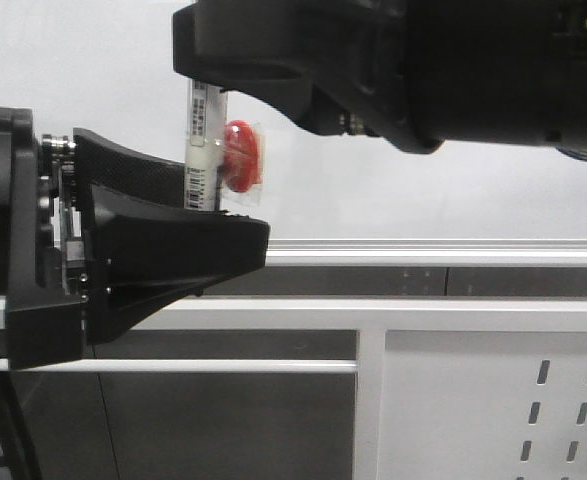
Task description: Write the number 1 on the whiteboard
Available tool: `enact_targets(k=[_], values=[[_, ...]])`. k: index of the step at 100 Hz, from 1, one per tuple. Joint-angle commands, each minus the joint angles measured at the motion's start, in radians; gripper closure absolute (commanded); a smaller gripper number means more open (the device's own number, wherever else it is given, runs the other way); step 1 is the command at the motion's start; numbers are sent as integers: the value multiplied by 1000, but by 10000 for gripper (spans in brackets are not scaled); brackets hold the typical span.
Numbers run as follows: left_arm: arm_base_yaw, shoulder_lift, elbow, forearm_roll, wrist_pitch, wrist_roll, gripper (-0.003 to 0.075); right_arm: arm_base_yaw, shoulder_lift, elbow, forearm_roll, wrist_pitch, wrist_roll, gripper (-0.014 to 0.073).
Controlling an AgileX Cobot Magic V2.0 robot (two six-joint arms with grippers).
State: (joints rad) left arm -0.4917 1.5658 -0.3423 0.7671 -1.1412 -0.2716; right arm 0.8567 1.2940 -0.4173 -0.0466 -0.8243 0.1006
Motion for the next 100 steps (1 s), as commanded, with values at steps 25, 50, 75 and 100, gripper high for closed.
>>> enact_targets(k=[25, 50, 75, 100], values=[[-3, -22, 4, -56, -219, -21, 227, -7, -18, -30, -13, -71, -1, 667], [-3, -22, 16, -29, -219, -23, 227, -7, -18, -30, -11, -71, -1, 667], [-3, -24, 16, 19, -219, -28, 227, -7, -18, -30, 8, -61, -5, 667], [-3, -95, 16, 54, -219, -28, 227, -46, -17, -30, 17, -51, -27, 667]])
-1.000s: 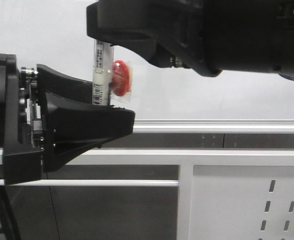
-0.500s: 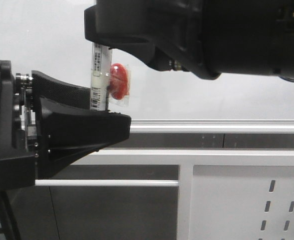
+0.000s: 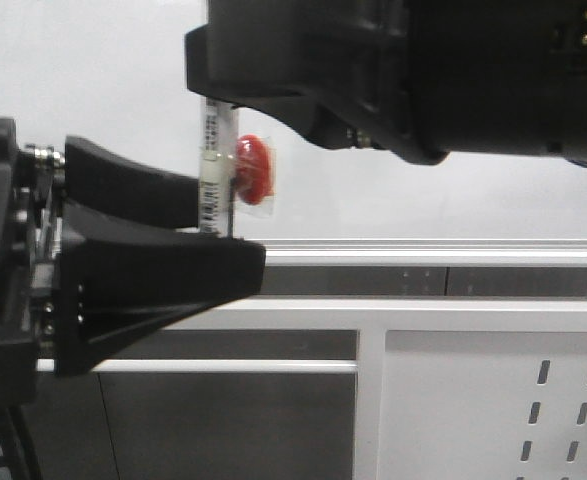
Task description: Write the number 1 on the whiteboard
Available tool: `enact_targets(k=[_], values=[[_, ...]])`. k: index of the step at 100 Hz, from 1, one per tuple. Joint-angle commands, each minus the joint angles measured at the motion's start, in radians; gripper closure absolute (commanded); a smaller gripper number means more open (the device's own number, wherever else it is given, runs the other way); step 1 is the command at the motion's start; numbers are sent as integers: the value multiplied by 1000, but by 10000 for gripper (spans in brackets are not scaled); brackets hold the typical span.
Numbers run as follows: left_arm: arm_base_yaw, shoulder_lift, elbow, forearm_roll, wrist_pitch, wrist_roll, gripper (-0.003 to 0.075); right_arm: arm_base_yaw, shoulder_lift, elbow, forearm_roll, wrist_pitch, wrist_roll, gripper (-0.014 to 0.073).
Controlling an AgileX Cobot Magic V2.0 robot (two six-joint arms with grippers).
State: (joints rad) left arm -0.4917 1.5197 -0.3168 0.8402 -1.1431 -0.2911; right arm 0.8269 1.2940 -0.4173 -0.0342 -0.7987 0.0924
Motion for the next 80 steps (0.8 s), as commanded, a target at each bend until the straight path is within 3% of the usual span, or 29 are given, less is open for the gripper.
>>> enact_targets(k=[1, 35, 80], values=[[-3, -48, -10, -19, -217, -8, 227, -18, -17, -30, 5, -76, -19, 667], [-3, -54, 36, -26, -217, -55, 227, -71, -17, -30, -2, -86, -142, 668], [-3, -54, 153, -132, -217, -30, 227, -71, -17, -33, -106, -197, -438, 668]])
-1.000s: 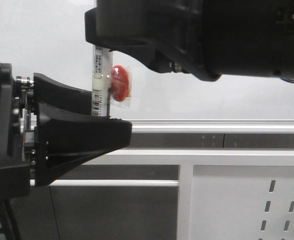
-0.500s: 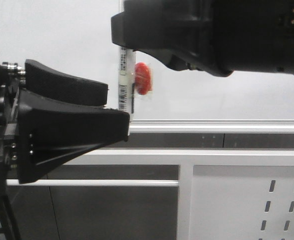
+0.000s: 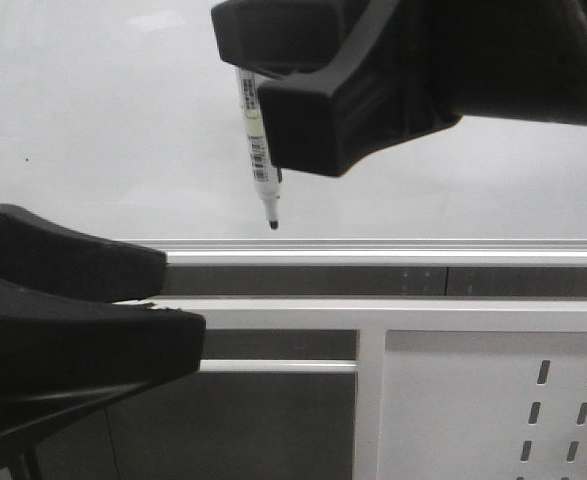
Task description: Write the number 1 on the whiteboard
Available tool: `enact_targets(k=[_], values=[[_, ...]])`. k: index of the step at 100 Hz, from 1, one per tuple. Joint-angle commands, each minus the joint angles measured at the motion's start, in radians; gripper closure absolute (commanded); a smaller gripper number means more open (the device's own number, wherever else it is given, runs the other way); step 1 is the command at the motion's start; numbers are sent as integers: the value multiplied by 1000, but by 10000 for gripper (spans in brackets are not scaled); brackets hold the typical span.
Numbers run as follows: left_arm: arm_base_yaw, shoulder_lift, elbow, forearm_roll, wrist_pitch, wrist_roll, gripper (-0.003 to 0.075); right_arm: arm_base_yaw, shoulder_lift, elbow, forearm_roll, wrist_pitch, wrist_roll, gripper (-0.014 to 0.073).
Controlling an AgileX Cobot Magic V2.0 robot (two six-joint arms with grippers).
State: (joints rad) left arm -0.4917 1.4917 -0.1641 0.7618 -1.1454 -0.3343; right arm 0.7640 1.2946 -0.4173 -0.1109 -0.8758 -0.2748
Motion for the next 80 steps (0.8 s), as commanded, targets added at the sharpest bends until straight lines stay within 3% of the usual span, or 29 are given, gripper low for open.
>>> enact_targets(k=[1, 30, 56, 80], values=[[-3, -26, 0, -55, -215, 17, 227, -8, -17, -33, -32, -122, -77, 668], [-3, -24, 45, -230, -210, 47, 227, -8, -17, -33, -108, -142, -275, 668], [-3, -22, 64, -288, -210, 66, 241, -8, -17, -33, -124, -142, -526, 668], [-3, -22, 64, -334, -210, 95, 248, -8, -15, -33, -141, -142, -675, 668]])
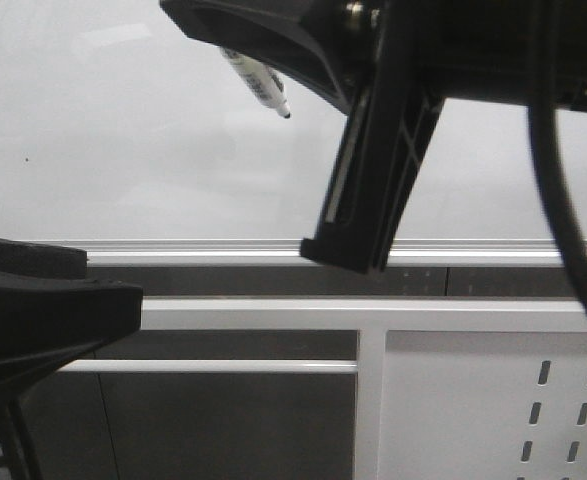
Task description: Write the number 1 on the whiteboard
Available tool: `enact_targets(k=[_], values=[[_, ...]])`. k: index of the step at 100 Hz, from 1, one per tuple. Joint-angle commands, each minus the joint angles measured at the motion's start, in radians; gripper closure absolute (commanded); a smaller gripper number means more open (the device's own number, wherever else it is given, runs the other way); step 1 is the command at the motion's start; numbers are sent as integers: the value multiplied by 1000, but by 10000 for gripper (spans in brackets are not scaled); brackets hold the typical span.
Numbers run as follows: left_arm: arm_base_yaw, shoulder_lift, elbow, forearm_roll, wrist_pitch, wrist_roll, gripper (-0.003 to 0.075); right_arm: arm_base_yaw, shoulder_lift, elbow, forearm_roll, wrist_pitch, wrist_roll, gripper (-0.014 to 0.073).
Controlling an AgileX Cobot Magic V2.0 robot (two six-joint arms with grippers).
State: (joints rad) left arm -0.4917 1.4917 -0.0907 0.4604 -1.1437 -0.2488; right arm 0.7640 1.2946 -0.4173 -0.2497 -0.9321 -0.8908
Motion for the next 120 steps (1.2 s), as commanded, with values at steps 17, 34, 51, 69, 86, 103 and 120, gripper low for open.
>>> enact_targets(k=[17, 34, 51, 69, 86, 103, 120], values=[[-3, -22, -9, -50, -214, 9, 248, -8, 42, -46, 0, -86, -181, 668], [-3, -22, -9, -52, -214, 9, 248, -8, 102, -78, -3, -155, -197, 668], [-3, -22, -9, -66, -215, 9, 248, -8, 102, -86, -32, -142, -264, 668], [-3, -22, -9, -72, -218, 10, 248, -3, 100, -86, -65, -74, -376, 668], [-3, -22, -9, -75, -218, 10, 248, -3, 98, -86, -65, -39, -411, 668], [-3, -22, -9, -94, -218, 10, 248, -3, 98, -91, -61, -39, -412, 668], [-3, -22, -9, -96, -218, 10, 248, -7, 98, -101, -43, -39, -412, 668]])
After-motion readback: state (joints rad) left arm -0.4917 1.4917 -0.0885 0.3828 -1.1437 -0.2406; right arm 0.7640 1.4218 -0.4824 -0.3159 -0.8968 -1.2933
